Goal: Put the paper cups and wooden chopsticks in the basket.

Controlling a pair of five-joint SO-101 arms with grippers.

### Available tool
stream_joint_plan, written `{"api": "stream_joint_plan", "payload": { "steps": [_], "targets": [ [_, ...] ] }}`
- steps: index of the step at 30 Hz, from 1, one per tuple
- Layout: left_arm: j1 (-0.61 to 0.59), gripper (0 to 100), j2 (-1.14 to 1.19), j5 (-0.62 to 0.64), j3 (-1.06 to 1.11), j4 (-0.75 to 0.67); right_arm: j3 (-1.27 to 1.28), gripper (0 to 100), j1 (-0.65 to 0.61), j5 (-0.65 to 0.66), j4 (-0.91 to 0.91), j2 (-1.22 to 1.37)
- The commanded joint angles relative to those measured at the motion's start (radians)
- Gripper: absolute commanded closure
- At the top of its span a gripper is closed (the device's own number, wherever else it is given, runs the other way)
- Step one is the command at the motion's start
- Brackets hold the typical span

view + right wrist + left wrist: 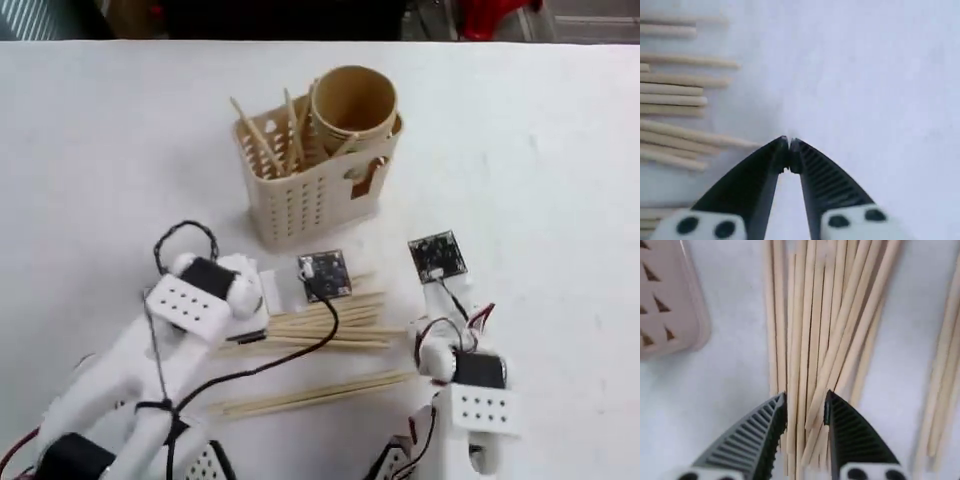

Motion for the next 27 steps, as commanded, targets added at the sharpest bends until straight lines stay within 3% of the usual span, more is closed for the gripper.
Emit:
{"api": "stream_joint_plan", "payload": {
  "steps": [1, 11, 20, 24, 27],
  "targets": [
    [0.033, 86, 0.064, 0.015, 0.005, -0.094, 0.034, 98.2, -0.045, 0.017, 0.039, -0.140],
    [0.051, 86, 0.249, 0.017, -0.002, -0.195, 0.064, 98.1, -0.068, 0.023, 0.067, -0.222],
    [0.045, 98, 0.242, 0.015, -0.002, -0.195, 0.066, 98.1, -0.067, 0.020, 0.065, -0.225],
    [0.042, 98, 0.240, 0.021, -0.034, -0.172, 0.066, 98.1, -0.067, 0.017, 0.062, -0.226],
    [0.015, 98, 0.240, 0.021, -0.114, -0.077, 0.074, 98.1, -0.067, 0.017, 0.061, -0.226]
  ]
}}
